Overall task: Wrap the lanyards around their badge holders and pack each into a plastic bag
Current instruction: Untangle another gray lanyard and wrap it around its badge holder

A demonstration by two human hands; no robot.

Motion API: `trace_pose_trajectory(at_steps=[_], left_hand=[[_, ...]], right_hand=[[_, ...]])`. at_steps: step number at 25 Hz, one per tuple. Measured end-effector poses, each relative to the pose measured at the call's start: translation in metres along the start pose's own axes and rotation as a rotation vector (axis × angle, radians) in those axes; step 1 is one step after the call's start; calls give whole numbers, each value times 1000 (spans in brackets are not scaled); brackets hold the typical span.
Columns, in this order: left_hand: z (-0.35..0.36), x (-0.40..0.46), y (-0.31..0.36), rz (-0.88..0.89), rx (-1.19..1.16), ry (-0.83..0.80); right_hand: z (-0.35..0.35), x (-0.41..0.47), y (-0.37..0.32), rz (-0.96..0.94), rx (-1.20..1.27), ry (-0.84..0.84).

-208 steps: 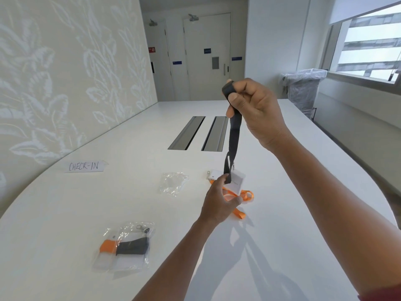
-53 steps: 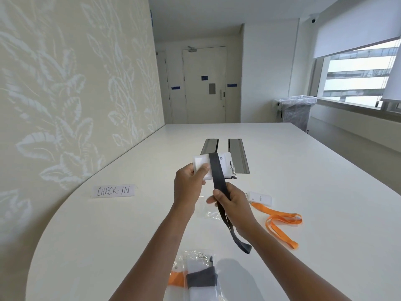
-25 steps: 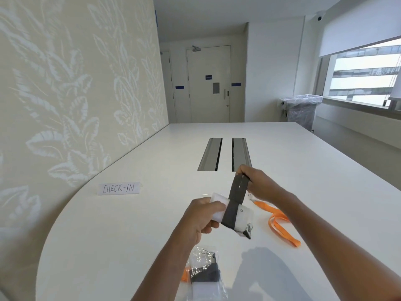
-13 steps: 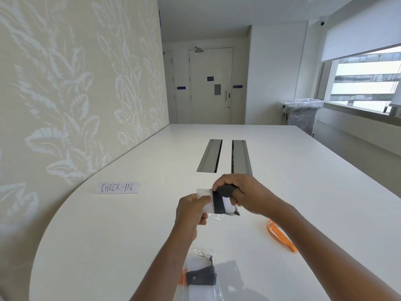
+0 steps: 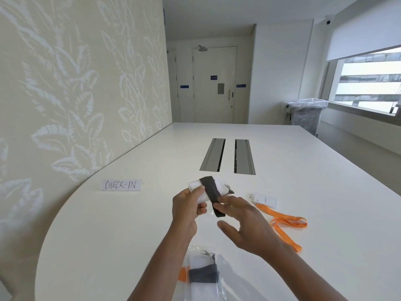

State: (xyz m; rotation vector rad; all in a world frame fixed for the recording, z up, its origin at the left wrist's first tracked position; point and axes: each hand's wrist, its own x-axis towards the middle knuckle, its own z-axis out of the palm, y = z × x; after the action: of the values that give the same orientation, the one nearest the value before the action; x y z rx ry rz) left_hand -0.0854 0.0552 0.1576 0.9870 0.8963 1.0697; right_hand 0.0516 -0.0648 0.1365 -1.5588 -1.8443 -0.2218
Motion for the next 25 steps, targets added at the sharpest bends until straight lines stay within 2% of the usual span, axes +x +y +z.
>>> trace_pose_trajectory(at_steps=[3,6,10,18,20,23,25], left_hand=[[2,-3,3,-13,0,-43],[7,-9,2,-33,25,-104],[8,-13,0,-76,74,-140],[6,-17,-5,-113,121,-221],[6,-18,-10,-115,149,-239],[9,-24,-24,-126,222,-281],[12,-28,-34,-131,265,-294]], right_hand=[[8,2,-1,78,59,108],[20,7,-2,234,199,215],[29,7,3,515,578,231],[25,-7,7,506,1265,156],[23,-7,8,582,1441,218],[23,-6,14,761,1403,349],[24,-10,20,815,1314,357]])
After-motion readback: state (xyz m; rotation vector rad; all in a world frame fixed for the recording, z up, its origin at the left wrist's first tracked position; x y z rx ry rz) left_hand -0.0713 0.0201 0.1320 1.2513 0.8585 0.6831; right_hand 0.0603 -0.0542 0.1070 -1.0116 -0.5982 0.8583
